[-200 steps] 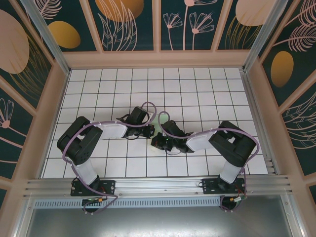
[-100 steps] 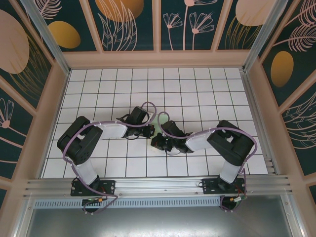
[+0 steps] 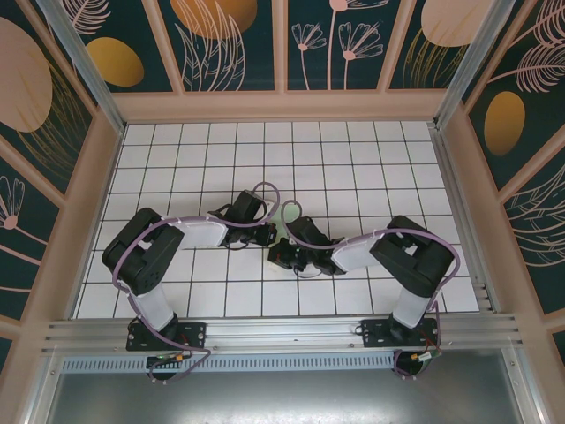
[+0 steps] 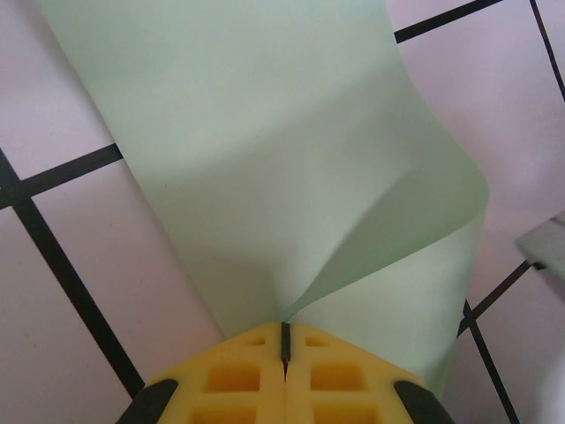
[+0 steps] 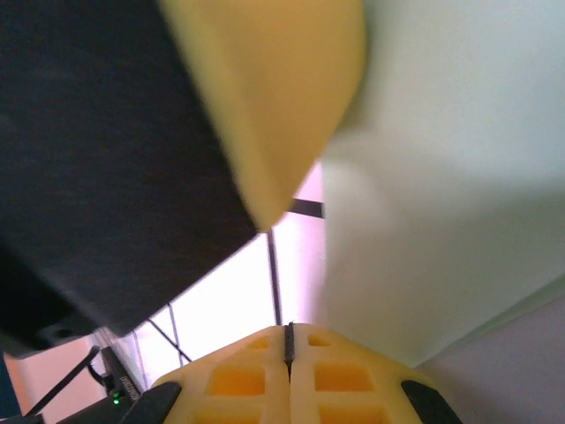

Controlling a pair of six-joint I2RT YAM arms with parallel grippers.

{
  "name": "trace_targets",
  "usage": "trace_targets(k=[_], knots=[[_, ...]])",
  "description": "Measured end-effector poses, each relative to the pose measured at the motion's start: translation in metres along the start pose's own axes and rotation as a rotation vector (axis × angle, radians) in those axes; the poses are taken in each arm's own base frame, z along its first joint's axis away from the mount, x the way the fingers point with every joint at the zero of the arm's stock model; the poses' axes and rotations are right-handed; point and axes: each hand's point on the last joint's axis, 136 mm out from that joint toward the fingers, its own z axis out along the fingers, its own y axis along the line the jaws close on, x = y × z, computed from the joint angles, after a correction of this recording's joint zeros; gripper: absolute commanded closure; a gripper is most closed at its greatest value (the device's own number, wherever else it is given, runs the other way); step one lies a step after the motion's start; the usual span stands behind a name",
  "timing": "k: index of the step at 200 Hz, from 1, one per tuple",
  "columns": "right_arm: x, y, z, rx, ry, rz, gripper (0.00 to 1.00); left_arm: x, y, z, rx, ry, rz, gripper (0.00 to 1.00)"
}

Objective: Fold a paper plane with a square sheet of paper (pick it up from the middle)
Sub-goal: Third fold the triangle at the center of the table.

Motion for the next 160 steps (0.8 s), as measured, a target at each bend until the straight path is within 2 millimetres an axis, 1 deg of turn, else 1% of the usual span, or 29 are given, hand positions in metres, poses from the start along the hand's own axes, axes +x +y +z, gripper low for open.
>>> trace_targets(k=[55, 77, 96, 119, 138, 160], knots=[[0.0, 0.0, 0.002, -0.007, -0.002, 0.007, 0.93, 0.0, 0.0, 0.0, 0.003, 0.001, 0.0, 0.97], [-0.001, -0.001, -0.003, 0.009, -0.011, 0.001, 0.93, 0.0, 0.0, 0.0, 0.003, 0.001, 0.0, 0.97], [-0.008, 0.005, -0.015, -0.003, -0.033, -0.008, 0.93, 0.0, -0.001, 0.0, 0.003, 0.001, 0.0, 0.97], [-0.025, 0.012, -0.032, -0.04, -0.078, -0.012, 0.93, -0.001, -0.001, 0.001, 0.003, 0.001, 0.0, 0.97], [-0.035, 0.008, -0.037, -0.043, -0.099, 0.002, 0.93, -0.001, -0.001, 0.001, 0.004, 0.001, 0.001, 0.97], [-0.036, 0.003, -0.036, -0.04, -0.09, 0.006, 0.93, -0.001, -0.001, 0.001, 0.007, 0.002, 0.001, 0.97]])
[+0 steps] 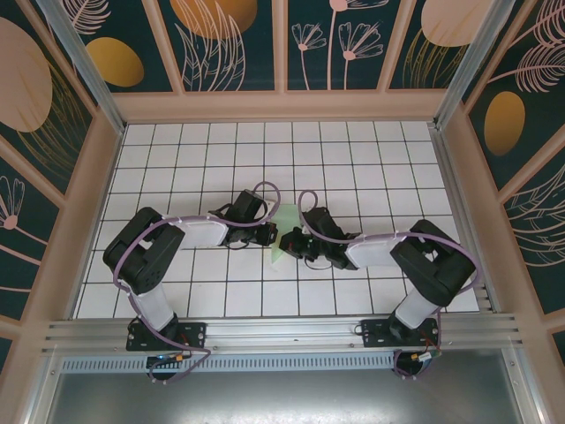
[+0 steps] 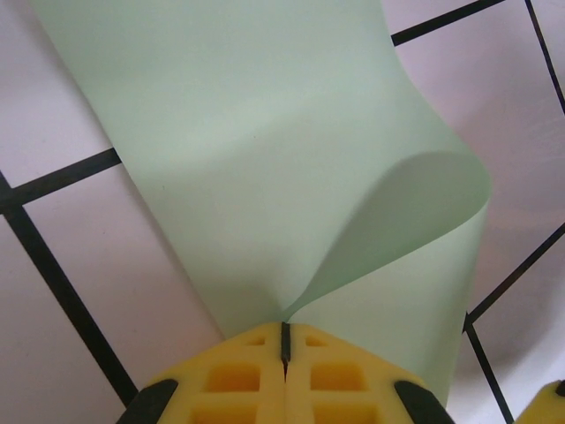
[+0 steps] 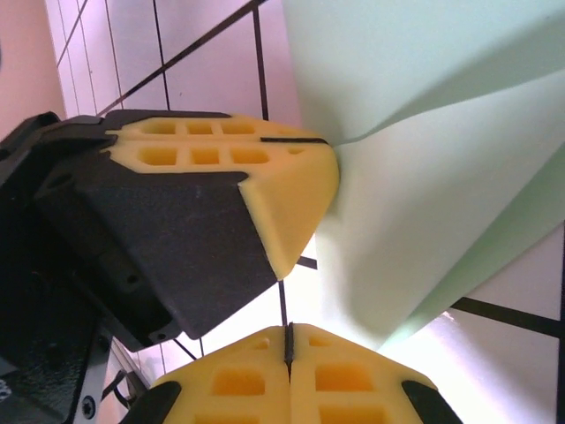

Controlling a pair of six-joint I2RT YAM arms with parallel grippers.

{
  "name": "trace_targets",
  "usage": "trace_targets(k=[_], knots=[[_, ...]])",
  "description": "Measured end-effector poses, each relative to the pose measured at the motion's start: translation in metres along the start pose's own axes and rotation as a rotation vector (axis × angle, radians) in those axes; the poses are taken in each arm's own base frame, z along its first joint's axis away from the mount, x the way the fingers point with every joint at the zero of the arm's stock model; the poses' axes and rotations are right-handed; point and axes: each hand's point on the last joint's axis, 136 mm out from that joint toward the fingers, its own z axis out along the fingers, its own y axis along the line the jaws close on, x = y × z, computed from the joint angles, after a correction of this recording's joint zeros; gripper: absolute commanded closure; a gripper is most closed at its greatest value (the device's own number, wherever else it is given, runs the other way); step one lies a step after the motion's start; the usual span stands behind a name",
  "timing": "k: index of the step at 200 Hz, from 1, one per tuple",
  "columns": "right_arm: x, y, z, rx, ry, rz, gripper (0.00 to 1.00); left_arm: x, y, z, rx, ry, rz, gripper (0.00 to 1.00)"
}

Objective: Fold a paper plane with a square sheet of paper (pick it up from the middle)
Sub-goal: Third fold the triangle at the center of the table.

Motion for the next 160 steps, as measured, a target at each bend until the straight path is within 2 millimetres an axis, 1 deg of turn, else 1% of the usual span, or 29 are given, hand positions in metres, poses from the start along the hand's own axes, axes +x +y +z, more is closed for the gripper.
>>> trace_targets(k=[46, 81, 110, 160], knots=[[0.005, -0.009, 0.009, 0.008, 0.032, 0.005, 0.93, 0.0, 0.0, 0.0, 0.0, 0.0, 0.003, 0.97], [0.006, -0.012, 0.012, 0.013, 0.035, 0.006, 0.93, 0.0, 0.0, 0.0, 0.0, 0.0, 0.003, 0.97], [0.009, -0.024, 0.017, 0.046, 0.044, 0.016, 0.93, 0.0, 0.0, 0.0, 0.0, 0.0, 0.003, 0.97], [0.007, -0.023, 0.016, 0.052, 0.045, 0.012, 0.93, -0.001, 0.0, 0.0, -0.001, 0.002, 0.003, 0.97]])
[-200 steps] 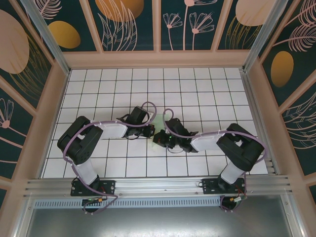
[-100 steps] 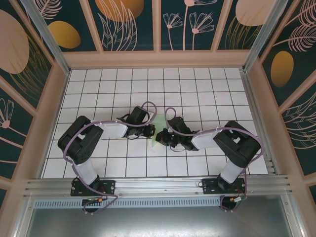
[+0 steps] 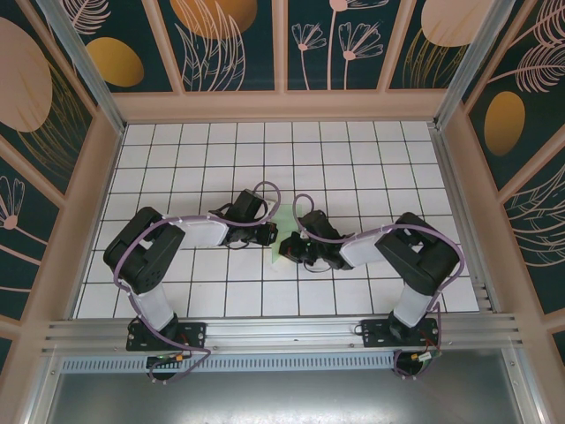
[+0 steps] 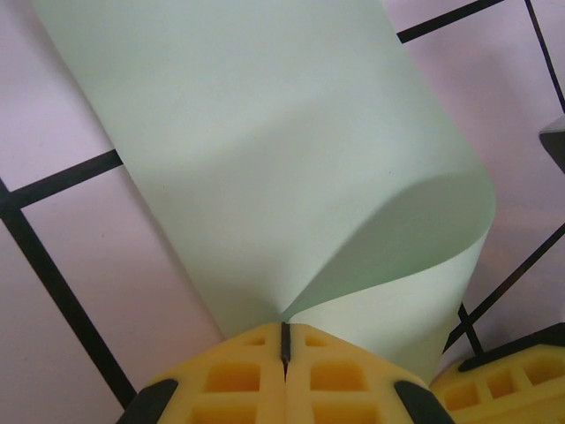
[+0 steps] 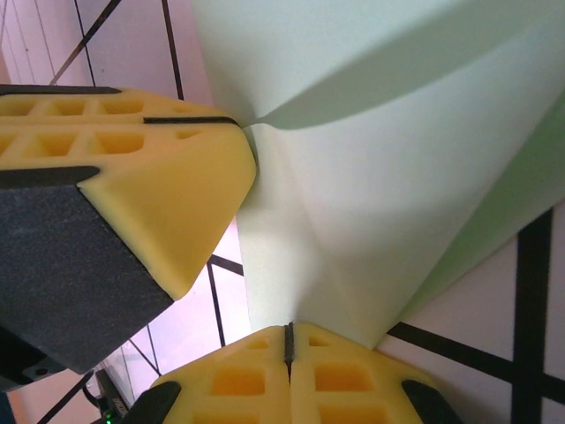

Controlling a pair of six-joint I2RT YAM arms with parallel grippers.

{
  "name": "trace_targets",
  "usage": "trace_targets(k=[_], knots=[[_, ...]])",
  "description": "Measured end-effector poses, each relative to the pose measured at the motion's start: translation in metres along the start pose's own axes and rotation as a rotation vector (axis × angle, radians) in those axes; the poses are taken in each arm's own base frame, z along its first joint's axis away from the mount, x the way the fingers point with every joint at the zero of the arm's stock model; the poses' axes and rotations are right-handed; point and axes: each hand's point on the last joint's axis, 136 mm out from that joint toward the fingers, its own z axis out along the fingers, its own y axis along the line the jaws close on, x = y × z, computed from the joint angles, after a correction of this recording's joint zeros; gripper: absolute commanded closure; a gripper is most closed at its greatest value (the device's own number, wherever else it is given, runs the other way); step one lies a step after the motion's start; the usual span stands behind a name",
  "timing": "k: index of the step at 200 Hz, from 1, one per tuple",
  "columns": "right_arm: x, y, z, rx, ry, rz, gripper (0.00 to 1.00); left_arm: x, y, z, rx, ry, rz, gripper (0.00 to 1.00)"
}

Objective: Fold a paper plane with a square sheet of paper (pick it up from the middle)
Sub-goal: Third fold the triangle at the center of the table.

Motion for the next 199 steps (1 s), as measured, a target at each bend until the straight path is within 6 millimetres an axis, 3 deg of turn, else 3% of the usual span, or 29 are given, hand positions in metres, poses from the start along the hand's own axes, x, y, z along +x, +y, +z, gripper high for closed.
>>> trace_targets(k=[46, 73, 127, 178, 199], knots=[[-0.022, 0.011, -0.019, -0.03, -0.055, -0.01, 0.92, 0.0, 0.0, 0.0, 0.0, 0.0, 0.004, 0.97], [-0.033, 0.007, -0.022, -0.034, -0.076, -0.002, 0.92, 0.0, 0.0, 0.0, 0.0, 0.0, 0.003, 0.97], [-0.031, -0.014, -0.009, 0.025, -0.049, 0.017, 0.92, 0.0, 0.0, 0.0, 0.0, 0.0, 0.006, 0.97], [-0.033, -0.013, -0.009, 0.044, -0.044, -0.002, 0.91, 0.0, 0.0, 0.0, 0.0, 0.001, 0.007, 0.97], [-0.041, -0.008, -0.018, 0.032, -0.064, -0.014, 0.91, 0.0, 0.0, 0.0, 0.0, 0.001, 0.007, 0.97]])
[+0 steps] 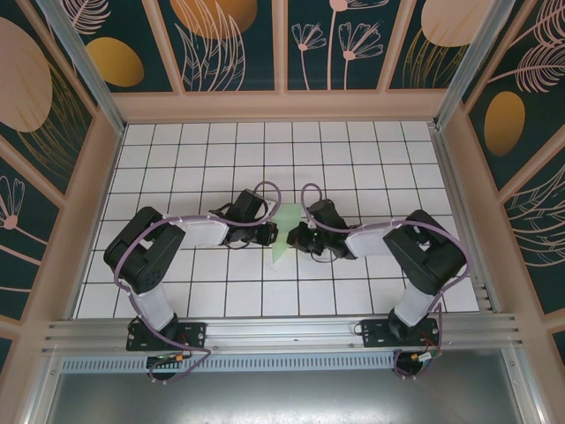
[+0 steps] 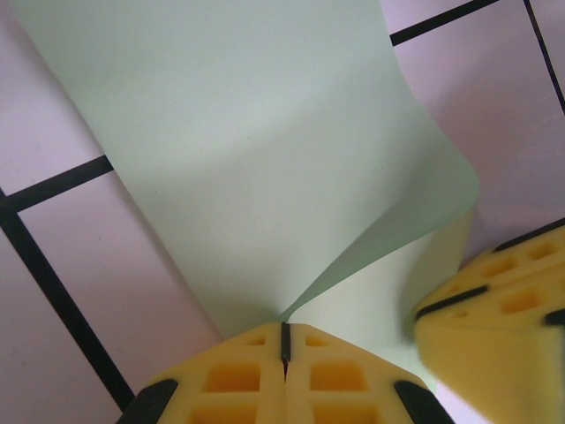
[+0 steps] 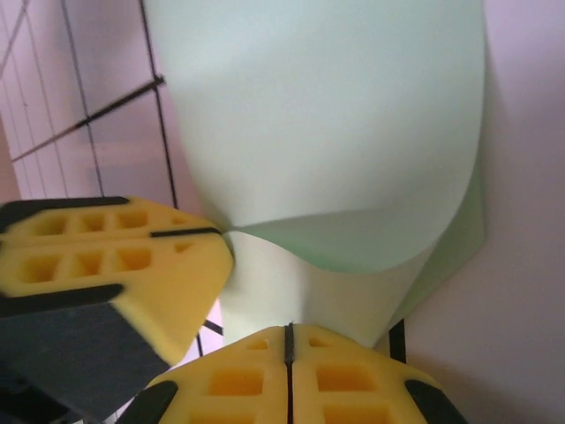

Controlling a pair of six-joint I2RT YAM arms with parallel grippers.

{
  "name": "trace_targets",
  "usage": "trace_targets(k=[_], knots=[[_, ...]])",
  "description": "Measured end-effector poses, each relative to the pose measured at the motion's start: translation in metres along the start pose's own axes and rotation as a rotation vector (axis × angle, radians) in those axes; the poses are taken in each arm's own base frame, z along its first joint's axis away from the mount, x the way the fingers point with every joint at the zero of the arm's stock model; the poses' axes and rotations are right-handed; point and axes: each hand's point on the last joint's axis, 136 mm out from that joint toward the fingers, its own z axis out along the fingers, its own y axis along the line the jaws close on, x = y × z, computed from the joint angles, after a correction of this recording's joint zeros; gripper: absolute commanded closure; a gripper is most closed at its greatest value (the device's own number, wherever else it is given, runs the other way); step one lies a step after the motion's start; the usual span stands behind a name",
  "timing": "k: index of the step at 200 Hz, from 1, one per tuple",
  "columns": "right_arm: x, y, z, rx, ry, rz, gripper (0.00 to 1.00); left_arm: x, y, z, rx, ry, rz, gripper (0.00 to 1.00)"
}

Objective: Fold a paper plane with a square sheet of paper (pick it up from the middle)
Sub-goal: Third fold the triangle at the center of the table.

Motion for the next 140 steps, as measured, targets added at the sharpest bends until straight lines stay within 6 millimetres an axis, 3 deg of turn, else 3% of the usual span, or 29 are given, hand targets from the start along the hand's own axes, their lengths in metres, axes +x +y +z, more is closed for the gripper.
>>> trace_targets(k=[43, 68, 112, 140], knots=[[-0.023, 0.012, -0.016, -0.064, -0.051, -0.013, 0.91, 0.0, 0.0, 0.0, 0.0, 0.0, 0.0, 0.97], [-0.022, 0.009, -0.013, -0.061, -0.039, -0.008, 0.92, 0.0, 0.0, 0.0, 0.0, 0.001, 0.002, 0.97], [-0.016, -0.016, 0.002, 0.003, -0.011, 0.023, 0.92, 0.0, 0.0, 0.0, 0.0, 0.002, 0.006, 0.97], [-0.016, -0.016, 0.002, -0.003, -0.007, 0.023, 0.91, 0.0, 0.0, 0.001, 0.0, 0.003, 0.008, 0.97]])
